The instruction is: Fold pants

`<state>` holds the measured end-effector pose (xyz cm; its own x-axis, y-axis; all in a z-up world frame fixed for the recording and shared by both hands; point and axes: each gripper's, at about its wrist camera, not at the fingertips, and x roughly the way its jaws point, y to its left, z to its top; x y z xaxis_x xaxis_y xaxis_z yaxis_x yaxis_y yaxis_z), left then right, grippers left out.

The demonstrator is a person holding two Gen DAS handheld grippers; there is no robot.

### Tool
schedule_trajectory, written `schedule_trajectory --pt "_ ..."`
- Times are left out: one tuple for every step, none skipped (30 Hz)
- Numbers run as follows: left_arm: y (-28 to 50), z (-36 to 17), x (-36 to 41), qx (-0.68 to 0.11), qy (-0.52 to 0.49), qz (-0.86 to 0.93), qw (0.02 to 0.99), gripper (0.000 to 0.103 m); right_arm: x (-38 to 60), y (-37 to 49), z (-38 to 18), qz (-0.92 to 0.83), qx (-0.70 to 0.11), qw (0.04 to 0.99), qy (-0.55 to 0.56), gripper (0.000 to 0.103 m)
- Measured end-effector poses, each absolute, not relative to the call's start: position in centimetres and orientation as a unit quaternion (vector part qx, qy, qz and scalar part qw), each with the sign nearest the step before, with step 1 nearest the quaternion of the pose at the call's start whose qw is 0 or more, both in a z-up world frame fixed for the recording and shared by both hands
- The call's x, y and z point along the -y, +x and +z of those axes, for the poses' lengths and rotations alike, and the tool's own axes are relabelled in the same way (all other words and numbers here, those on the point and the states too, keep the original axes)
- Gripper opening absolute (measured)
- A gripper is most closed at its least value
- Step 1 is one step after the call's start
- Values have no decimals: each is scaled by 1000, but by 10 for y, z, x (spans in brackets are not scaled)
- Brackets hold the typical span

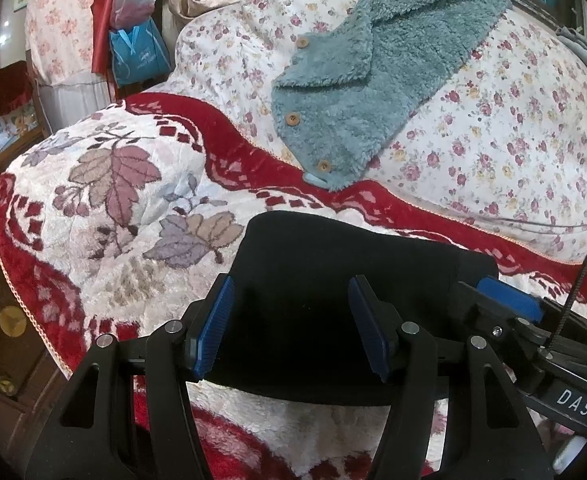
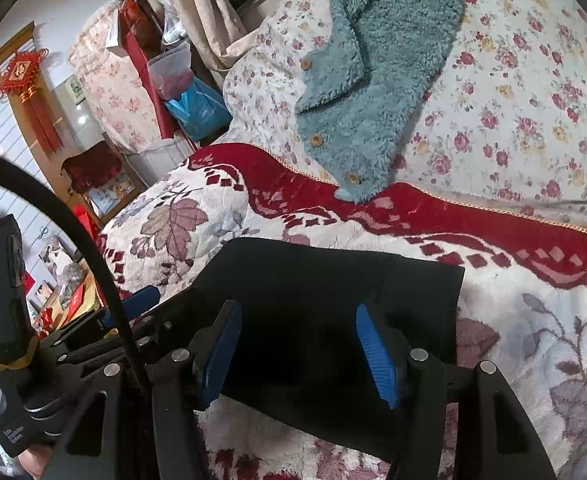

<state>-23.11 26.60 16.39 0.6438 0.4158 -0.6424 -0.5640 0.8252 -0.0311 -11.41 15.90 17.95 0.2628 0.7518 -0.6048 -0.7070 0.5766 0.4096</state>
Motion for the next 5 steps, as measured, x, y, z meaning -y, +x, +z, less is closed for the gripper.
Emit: schedule_trajectory --pt "-232 165 -265 -322 -111 274 899 60 -159 -115 180 460 -397 794 28 58" --pt "-231 166 -264 -323 -111 272 900 60 -159 -115 180 460 -396 794 29 58" --pt "-232 166 -264 -324 -112 270 900 60 -159 -114 181 460 -395 795 30 58" --pt "-232 168 -262 -327 -115 267 899 60 -157 -114 182 460 -394 795 30 58" --pt "-232 169 -260 -327 -115 266 899 60 -155 -115 183 461 -392 796 32 58"
